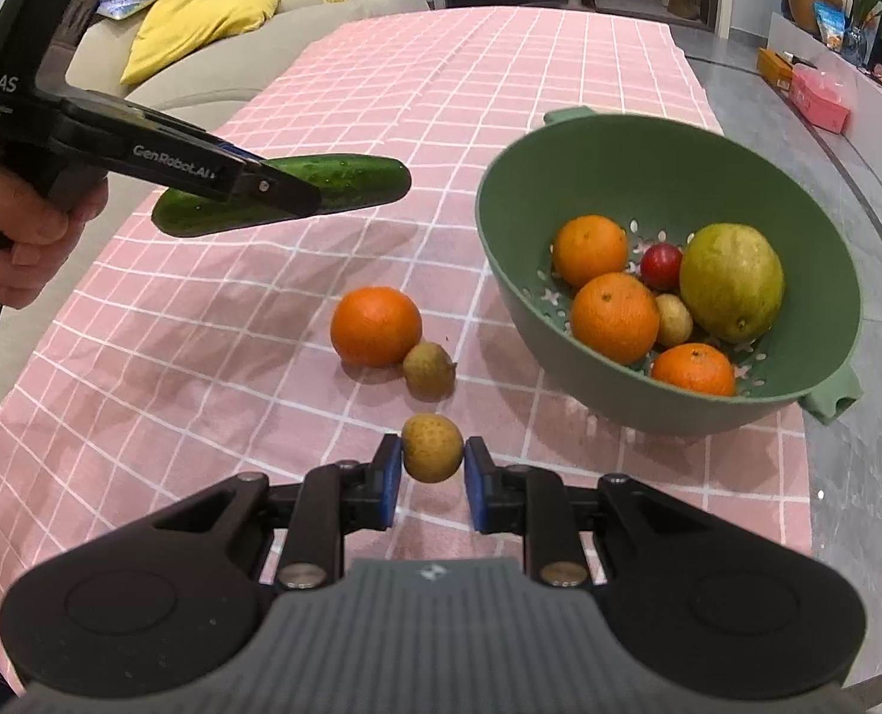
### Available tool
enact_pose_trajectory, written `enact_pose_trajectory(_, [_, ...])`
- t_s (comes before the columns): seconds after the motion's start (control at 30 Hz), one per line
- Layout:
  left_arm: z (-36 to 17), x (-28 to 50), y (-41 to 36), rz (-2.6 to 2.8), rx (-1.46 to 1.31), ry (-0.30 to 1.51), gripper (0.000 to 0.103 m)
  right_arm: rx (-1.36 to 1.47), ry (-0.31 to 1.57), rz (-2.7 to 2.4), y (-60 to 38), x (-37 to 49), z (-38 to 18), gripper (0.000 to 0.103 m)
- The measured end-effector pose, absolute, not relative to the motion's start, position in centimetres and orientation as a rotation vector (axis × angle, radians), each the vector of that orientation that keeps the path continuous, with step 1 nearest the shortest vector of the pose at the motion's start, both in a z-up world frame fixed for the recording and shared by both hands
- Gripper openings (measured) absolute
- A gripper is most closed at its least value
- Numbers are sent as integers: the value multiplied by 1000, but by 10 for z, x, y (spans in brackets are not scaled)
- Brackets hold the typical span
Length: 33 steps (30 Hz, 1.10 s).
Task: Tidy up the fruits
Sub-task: 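Grasp the cucumber with the left tool while the right tool holds the kiwi, then carry the cucumber and kiwi over the colander and open both tools to drop them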
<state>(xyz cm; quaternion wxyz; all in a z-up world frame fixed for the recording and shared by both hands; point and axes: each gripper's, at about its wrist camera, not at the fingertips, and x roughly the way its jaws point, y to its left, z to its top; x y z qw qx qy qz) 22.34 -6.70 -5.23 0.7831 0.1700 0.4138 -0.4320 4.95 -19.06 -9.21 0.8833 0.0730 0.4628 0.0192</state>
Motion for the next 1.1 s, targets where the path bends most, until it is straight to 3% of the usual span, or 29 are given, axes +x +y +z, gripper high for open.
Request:
enact_pose_trajectory(0.63, [32, 165, -102, -935, 328, 740, 42, 194, 767, -18, -233, 44, -15, 18])
enact_pose_trajectory(1.1, [26, 147, -143, -950, 269, 736, 42, 235, 737, -121, -294, 58, 5, 18])
